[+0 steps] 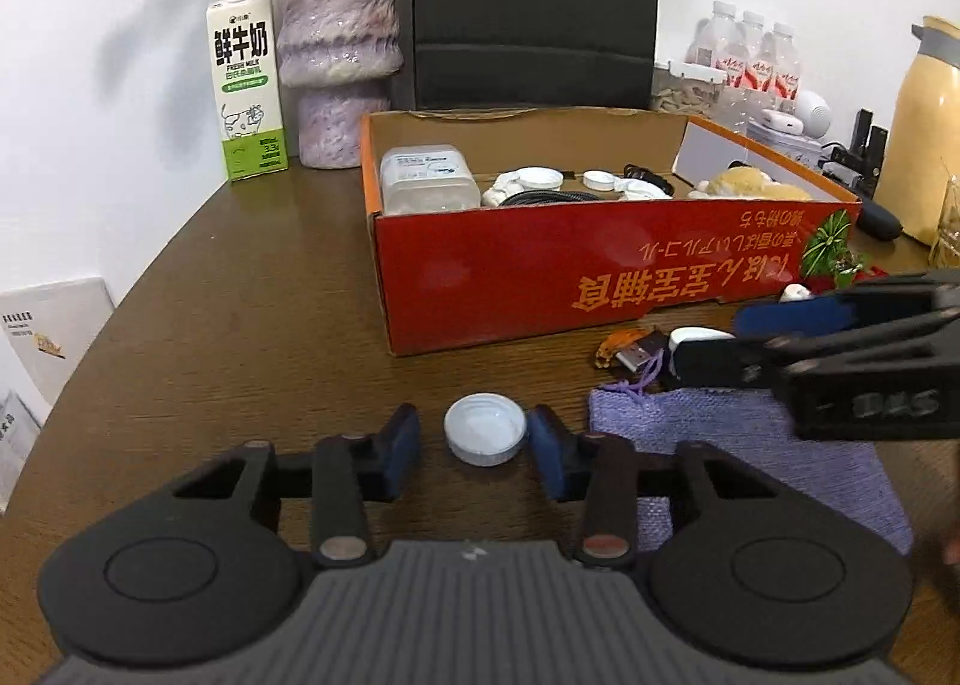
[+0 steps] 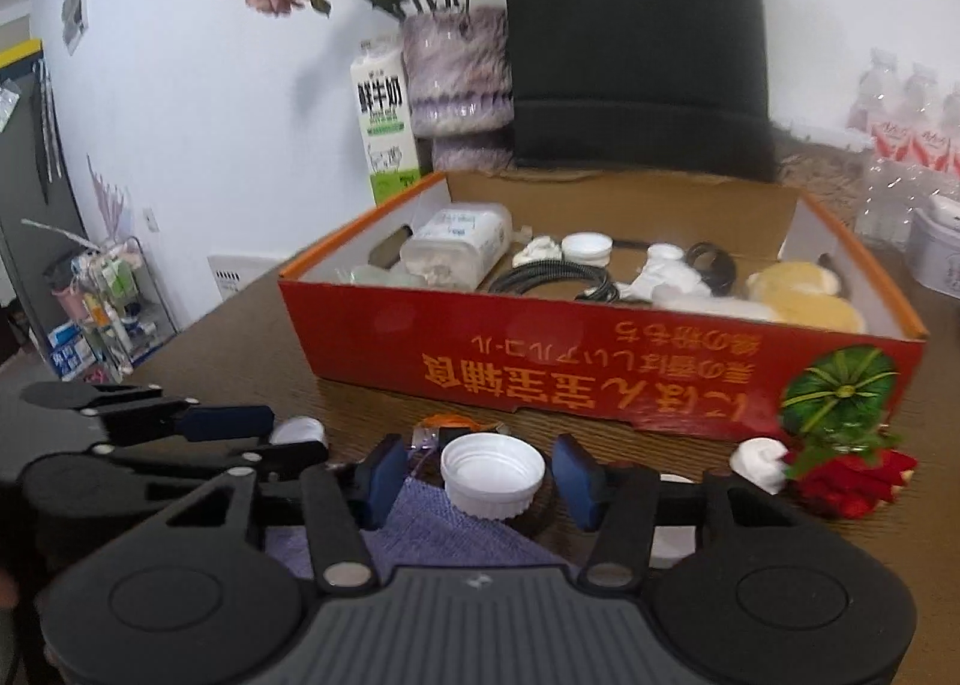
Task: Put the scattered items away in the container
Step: 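Grasp a white bottle cap with the left gripper while the right grasps a ribbed white cap, then carry both caps into the cardboard box and open both grippers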
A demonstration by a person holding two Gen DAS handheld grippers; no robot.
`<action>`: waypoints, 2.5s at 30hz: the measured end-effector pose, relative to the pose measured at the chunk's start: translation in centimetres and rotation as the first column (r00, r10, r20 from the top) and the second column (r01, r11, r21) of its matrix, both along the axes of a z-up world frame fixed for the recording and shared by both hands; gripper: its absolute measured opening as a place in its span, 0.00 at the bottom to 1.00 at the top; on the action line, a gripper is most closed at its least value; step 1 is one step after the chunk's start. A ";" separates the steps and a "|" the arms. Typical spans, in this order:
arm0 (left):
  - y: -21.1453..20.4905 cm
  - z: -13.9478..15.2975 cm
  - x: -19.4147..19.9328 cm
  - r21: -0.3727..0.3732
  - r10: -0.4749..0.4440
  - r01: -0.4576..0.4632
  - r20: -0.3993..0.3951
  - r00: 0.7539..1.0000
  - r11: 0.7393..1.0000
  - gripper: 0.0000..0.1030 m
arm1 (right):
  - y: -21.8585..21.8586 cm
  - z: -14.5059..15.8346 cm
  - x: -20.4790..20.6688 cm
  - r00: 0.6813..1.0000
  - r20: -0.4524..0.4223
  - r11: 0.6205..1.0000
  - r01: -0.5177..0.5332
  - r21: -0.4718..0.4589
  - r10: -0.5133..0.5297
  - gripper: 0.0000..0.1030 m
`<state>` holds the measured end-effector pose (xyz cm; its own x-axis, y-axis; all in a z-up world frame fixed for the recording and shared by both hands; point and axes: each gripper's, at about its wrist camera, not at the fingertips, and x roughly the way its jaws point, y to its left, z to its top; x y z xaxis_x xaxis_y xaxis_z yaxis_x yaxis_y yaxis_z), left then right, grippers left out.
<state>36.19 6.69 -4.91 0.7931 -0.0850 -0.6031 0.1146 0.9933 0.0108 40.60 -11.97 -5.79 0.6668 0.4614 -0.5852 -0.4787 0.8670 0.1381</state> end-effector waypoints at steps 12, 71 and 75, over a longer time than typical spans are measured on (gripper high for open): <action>-0.4 2.0 -4.3 0.007 0.149 -0.150 0.070 0.986 0.989 0.29 | 0.0 1.6 -2.9 0.993 0.115 1.000 0.020 -0.020 -0.018 0.38; -11.6 3.6 27.9 -0.017 0.055 -0.066 -0.379 0.924 0.998 0.31 | -7.3 7.9 24.0 0.971 -0.137 0.977 0.181 -0.111 -0.196 0.38; -11.4 2.9 28.2 -0.058 0.048 -0.077 -0.400 0.915 0.995 0.36 | -5.4 5.6 26.1 0.963 -0.115 0.946 0.212 -0.246 -0.246 0.40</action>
